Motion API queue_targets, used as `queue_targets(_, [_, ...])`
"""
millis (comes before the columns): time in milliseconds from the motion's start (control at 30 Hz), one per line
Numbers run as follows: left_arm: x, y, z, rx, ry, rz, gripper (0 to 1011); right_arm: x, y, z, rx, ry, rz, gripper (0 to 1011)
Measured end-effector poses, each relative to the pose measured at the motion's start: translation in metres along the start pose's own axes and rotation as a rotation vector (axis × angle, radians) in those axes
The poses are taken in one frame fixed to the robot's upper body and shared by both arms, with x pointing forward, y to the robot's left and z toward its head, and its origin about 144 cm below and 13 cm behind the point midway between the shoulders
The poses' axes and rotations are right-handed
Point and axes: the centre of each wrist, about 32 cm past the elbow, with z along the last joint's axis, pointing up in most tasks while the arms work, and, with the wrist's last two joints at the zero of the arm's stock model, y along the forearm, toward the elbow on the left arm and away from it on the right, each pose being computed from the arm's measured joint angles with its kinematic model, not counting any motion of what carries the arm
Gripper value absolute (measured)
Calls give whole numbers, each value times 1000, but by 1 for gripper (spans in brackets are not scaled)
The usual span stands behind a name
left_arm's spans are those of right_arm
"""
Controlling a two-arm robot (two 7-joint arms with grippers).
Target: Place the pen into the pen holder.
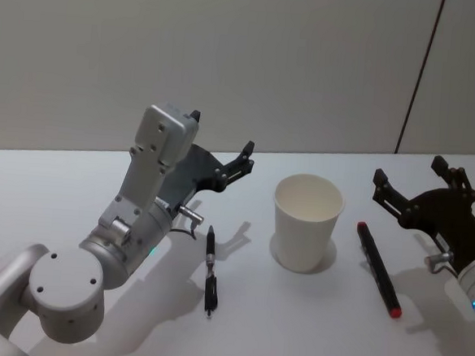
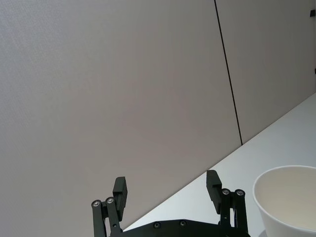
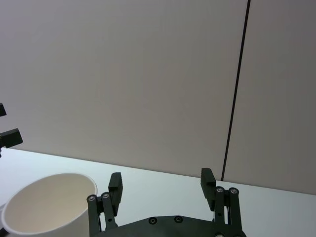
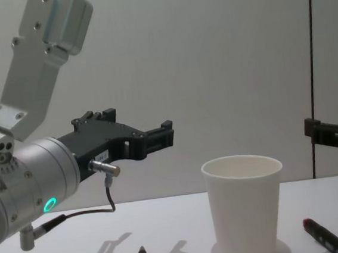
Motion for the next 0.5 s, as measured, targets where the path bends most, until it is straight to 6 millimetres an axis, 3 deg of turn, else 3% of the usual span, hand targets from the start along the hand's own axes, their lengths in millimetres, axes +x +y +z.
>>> queue_targets(500, [0, 0, 0, 0, 0, 0, 1001, 0, 0, 0, 0, 0, 0, 1001])
